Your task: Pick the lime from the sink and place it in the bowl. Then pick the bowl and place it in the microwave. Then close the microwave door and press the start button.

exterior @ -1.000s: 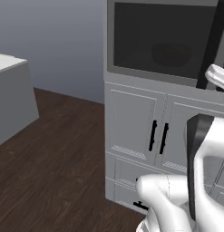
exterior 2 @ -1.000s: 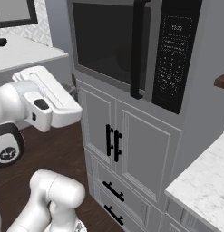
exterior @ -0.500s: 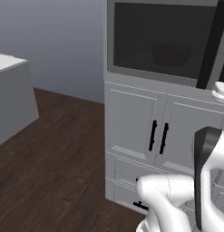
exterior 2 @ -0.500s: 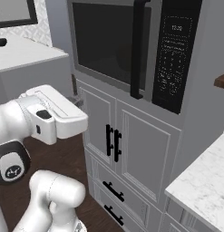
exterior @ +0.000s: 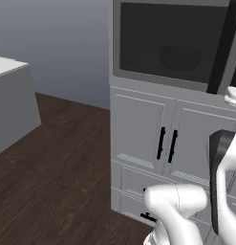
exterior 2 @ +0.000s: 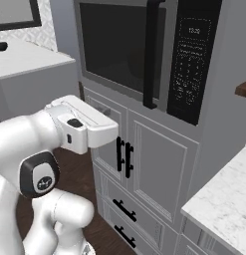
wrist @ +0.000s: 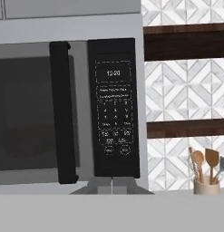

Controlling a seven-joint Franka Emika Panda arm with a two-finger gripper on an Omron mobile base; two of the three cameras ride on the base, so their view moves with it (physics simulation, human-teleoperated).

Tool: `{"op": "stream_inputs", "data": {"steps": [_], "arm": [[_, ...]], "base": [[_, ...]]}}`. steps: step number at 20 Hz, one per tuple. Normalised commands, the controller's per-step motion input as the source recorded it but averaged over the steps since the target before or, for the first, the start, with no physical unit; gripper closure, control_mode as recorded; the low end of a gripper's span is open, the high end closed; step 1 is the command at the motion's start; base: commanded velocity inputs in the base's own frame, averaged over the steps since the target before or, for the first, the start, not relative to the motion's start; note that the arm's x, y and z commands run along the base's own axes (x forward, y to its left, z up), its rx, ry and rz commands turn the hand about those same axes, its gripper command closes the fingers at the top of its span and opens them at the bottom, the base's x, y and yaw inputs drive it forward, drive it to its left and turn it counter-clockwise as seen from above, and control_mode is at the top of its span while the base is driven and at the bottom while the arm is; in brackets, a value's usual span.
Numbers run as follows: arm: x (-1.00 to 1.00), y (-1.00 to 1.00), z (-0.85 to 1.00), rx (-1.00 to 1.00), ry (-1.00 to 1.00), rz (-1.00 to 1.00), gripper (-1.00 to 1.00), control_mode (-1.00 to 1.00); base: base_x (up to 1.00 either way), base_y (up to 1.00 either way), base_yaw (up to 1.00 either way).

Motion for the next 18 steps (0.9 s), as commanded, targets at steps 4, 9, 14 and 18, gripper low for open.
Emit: {"op": "stream_inputs", "data": {"steps": [4,9,14,18], "arm": [[0.43,-0.21,-0.16,0.00,-0.15,0.00,1.00,-1.00],[0.40,-0.31,-0.20,0.00,-0.10,0.00,1.00,-1.00],[0.41,-0.25,-0.03,0.00,0.00,0.00,1.00,-1.00],[0.16,-0.29,0.00,0.00,0.00,0.00,1.00,-1.00]], "base": [[0.00,0.00,0.00],[0.00,0.00,0.00],[0.00,0.00,0.00],[0.00,0.00,0.00]]}}
